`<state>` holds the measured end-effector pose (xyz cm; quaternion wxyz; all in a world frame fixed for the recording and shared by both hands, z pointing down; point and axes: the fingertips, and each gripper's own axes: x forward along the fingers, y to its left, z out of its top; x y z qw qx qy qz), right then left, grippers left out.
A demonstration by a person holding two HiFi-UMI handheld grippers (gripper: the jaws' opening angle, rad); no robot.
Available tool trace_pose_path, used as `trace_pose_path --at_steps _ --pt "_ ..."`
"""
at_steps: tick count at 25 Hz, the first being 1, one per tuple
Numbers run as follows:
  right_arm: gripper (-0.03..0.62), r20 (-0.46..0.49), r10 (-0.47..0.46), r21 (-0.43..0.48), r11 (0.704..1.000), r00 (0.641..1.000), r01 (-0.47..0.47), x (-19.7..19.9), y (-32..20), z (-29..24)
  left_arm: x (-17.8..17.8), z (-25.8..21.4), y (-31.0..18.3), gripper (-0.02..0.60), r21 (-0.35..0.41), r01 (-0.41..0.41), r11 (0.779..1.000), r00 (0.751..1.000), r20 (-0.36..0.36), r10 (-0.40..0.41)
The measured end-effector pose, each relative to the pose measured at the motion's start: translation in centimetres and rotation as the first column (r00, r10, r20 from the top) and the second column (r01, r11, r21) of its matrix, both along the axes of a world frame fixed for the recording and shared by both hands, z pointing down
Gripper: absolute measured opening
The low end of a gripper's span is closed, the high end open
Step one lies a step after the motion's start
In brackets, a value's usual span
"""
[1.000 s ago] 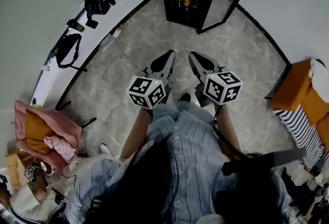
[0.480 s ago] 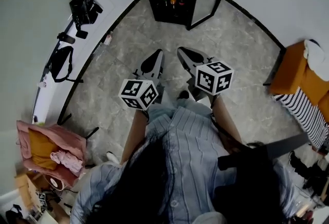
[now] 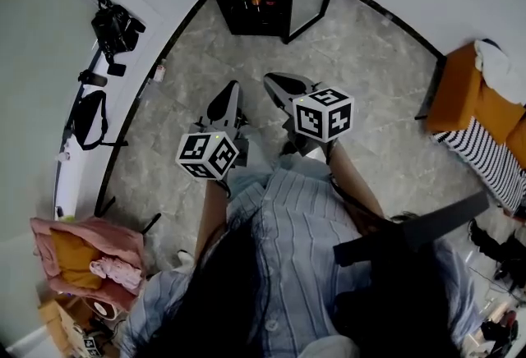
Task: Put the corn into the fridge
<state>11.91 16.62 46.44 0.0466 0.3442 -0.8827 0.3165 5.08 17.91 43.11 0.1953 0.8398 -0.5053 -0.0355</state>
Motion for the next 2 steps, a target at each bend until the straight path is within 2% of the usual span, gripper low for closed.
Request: trace_pose_path --at_steps 2 --pt "0.017 0.001 -0.001 -0.001 1.0 1.0 0.001 -0.18 -0.29 0.03 -0.51 0.14 -0.24 0.006 -0.003 0.009 1.0 1.0 0.003 -0.009"
